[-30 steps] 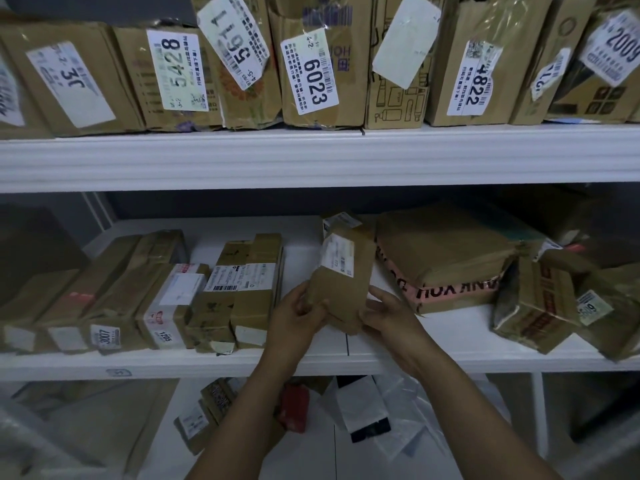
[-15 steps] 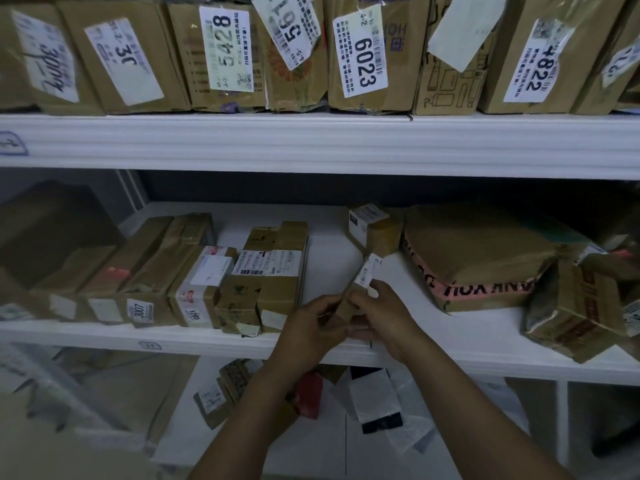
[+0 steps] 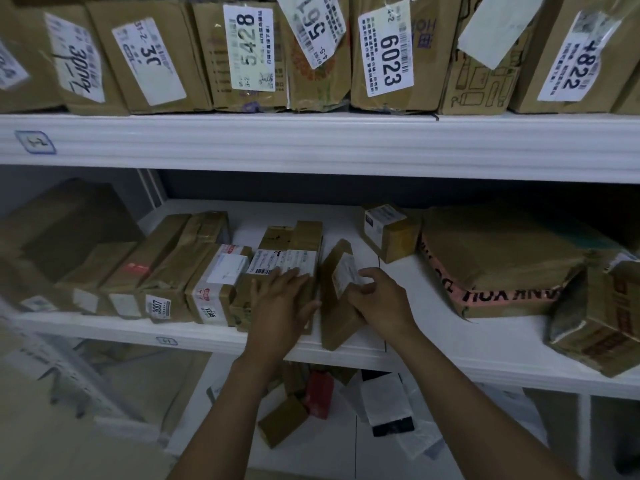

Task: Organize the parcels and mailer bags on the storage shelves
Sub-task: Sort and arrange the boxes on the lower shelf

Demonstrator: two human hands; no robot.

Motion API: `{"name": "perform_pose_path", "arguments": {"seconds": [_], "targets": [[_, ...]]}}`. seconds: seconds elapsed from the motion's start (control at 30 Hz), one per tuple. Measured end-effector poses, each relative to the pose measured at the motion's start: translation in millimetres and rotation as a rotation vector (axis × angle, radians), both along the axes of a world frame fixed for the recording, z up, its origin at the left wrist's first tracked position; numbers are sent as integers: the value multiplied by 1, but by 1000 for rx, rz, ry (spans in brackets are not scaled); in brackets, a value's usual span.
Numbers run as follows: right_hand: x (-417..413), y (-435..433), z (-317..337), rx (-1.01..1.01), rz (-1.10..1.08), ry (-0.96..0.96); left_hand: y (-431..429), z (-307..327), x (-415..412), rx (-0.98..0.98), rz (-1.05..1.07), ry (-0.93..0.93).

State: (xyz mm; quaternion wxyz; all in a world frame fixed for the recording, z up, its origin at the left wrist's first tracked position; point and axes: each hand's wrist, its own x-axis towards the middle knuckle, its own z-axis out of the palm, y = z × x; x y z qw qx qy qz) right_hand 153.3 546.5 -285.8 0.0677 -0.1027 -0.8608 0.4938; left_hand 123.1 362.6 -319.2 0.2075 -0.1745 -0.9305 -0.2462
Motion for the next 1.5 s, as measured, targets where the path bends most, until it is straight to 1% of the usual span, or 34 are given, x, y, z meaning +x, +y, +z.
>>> {"name": "perform_pose_path", "arguments": {"seconds": [0.07,0.1,0.17,0.27,0.37,0.47,0.63,0.77,0.83,0.93,1.1,1.2,1.3,1.43,1.5], "targets": [[-1,-6,4,4,61,17,-9,-4,-5,-14,2,-115],[-1,-8,5,-1,99,23,-12,-6,-6,0,-23,-124],[-1,-10,7,-21,212,20,-17,-10,-8,18,-60,-108],[0,-9,6,-28,429,-63,-21,-12,-10,36,-84,-84],[-7,-8,2,31,515,-118,-23,-11,-11,36,-112,-76],[-14,-12,3,88,500,-101,-27,-8,-13,31,-139,-119],[-22,-23,3,142,443,31,-29,-4,-11,15,-142,-175],[-19,-26,-4,141,460,30,-34,-5,-11,41,-133,-188],[-18,-27,-6,159,458,43,-33,-3,-11,19,-131,-183],[-16,-28,-5,212,466,74,-31,-1,-10,-64,-118,-151],[-15,-25,-2,338,512,24,-28,5,-4,-159,-113,-140],[-12,-20,3,380,570,2,-23,17,1,-215,-101,-135],[-9,-3,9,447,577,-6,-15,35,6,-225,-92,-152],[-15,37,21,677,510,-43,14,64,10,-230,-119,-180],[-21,59,28,746,469,-83,33,76,5,-222,-118,-193]]}}
